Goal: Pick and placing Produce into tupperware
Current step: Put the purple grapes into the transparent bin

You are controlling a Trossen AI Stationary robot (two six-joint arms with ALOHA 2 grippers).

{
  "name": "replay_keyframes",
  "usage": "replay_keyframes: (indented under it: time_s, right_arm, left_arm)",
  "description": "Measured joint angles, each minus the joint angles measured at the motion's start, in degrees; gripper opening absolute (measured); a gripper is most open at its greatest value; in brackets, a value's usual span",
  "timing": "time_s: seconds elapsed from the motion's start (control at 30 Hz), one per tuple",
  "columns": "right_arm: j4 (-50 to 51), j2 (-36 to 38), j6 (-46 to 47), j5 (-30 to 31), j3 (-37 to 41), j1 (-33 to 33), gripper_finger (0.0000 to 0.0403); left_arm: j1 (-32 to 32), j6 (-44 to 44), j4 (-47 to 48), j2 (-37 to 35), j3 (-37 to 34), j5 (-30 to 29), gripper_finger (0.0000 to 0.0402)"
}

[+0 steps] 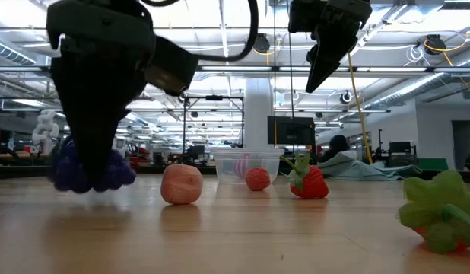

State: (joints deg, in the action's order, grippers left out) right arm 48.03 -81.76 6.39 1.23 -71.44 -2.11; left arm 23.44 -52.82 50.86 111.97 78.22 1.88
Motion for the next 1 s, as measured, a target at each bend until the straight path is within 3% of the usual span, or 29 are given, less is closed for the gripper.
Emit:
replay_keyframes:
  time_s: [0.33,0.57,0.8,1.0]
  right_arm:
    - [-0.13,0.00,0.00,-0.01,0.00,0.00,0.0226]
    - [-0.09,0.00,0.00,0.00,0.00,0.01,0.0226]
    - [0.24,0.00,0.00,0.00,0.00,0.01,0.0226]
    - [0.34,0.00,-0.92,0.00,0.00,-0.02,0.0226]
  left_arm:
    - [-2.20,3.06,0.08,-6.11,0.00,-8.31,0.0229]
    - [-9.03,15.96,-3.83,-10.27,0.00,-17.19,0.0230]
    - [-19.32,31.66,-13.51,-11.58,0.00,-17.74,0.0230]
    - [-26.51,35.64,-16.75,-11.51,-0.02,-15.27,0.0230]
